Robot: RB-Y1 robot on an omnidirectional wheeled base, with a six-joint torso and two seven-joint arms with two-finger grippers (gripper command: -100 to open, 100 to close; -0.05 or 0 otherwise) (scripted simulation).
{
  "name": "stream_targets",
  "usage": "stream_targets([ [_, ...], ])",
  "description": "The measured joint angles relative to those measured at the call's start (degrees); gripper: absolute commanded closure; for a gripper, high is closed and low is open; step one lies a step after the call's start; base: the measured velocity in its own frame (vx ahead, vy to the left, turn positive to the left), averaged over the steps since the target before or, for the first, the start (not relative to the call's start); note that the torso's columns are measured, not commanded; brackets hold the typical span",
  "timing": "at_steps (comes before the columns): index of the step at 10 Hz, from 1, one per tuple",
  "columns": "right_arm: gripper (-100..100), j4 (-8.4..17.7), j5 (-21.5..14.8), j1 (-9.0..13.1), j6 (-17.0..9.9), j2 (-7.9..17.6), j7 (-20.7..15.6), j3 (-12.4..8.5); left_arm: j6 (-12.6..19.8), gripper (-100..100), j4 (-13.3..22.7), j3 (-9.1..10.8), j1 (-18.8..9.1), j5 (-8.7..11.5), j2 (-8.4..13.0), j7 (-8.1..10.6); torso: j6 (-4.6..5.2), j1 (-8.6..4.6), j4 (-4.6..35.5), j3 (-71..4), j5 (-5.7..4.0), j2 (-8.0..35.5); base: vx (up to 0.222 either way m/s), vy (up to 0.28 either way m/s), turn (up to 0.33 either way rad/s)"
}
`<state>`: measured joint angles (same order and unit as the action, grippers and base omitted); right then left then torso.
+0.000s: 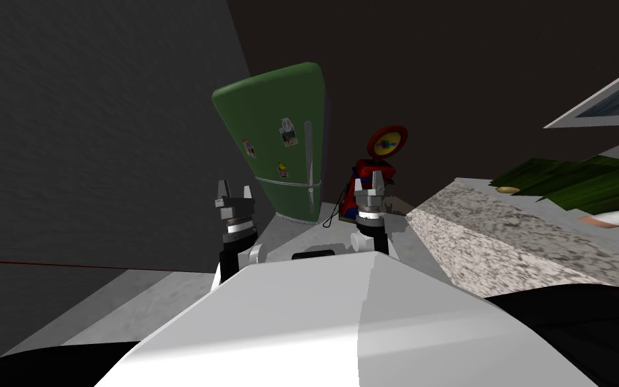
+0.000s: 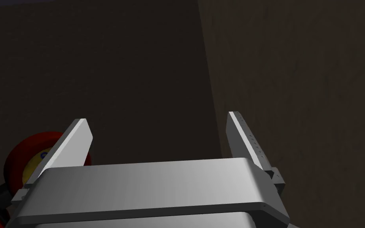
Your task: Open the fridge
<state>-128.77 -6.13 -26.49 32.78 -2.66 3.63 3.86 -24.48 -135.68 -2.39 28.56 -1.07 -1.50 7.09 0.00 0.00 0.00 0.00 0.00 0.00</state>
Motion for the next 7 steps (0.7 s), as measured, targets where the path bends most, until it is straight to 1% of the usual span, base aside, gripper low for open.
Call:
stream_targets([
  [1,0,0.00,0.00,0.00,0.00,0.00,0.00,0.00,0.00,0,0.00,0.00,0.00,0.00,0.00,0.00,0.00,0.00,2.35,-4.67,0.00,2.32,0.000,0.000,0.000],
  [2,0,0.00,0.00,0.00,0.00,0.00,0.00,0.00,0.00,0,0.00,0.00,0.00,0.00,0.00,0.00,0.00,0.00,6.00,-12.00,0.00,5.97,0.000,0.000,0.000],
  [7,0,-0.02,0.00,0.00,0.00,0.00,0.00,0.00,0.00,0,-0.01,0.00,0.00,0.00,0.00,0.00,0.00,0.00,26.91,-53.81,0.00,26.92,0.000,0.000,0.000],
])
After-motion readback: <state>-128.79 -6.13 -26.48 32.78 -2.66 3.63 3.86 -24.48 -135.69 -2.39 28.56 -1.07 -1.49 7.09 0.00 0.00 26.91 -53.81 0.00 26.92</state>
